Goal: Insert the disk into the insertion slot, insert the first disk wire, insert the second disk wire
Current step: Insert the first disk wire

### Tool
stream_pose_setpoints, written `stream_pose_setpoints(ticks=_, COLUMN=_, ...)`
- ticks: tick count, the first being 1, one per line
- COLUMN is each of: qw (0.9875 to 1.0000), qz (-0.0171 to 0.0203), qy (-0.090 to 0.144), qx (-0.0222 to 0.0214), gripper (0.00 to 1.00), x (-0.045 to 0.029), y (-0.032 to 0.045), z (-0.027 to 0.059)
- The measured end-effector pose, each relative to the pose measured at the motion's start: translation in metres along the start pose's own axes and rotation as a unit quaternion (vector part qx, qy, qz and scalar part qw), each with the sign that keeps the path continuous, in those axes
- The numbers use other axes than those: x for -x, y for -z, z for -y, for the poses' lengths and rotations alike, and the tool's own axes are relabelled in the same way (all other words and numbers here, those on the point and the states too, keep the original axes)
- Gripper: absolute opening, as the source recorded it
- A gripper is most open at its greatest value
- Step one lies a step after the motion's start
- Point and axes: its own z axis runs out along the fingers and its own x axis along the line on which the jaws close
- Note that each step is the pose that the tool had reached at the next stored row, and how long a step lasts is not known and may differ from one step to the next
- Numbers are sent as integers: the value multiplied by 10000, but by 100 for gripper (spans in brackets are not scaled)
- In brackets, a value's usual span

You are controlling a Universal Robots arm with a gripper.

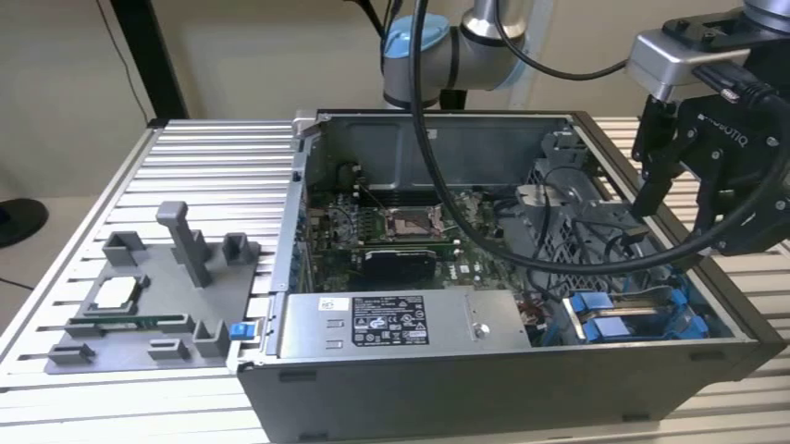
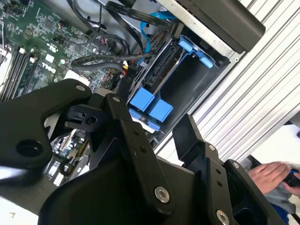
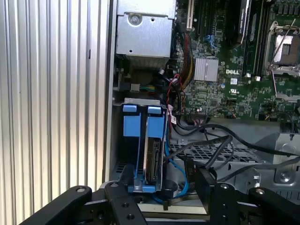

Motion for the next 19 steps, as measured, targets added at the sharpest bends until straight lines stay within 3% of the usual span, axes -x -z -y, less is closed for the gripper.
stream_pose_setpoints(ticks=3, qw=9999, qz=-13, qy=9, qx=-112, gripper=100, x=66, y=-23, z=-23)
stream_pose_setpoints(ticks=5, qw=9999, qz=-14, qy=10, qx=-151, gripper=100, x=119, y=-37, z=-46)
stream_pose_setpoints(ticks=8, qw=9999, qz=-15, qy=10, qx=-161, gripper=100, x=169, y=-68, z=-65)
stream_pose_setpoints(ticks=13, qw=9999, qz=-15, qy=11, qx=-162, gripper=100, x=177, y=-117, z=-77)
stream_pose_setpoints(ticks=19, qw=9999, qz=-14, qy=14, qx=-162, gripper=100, x=177, y=-123, z=-80)
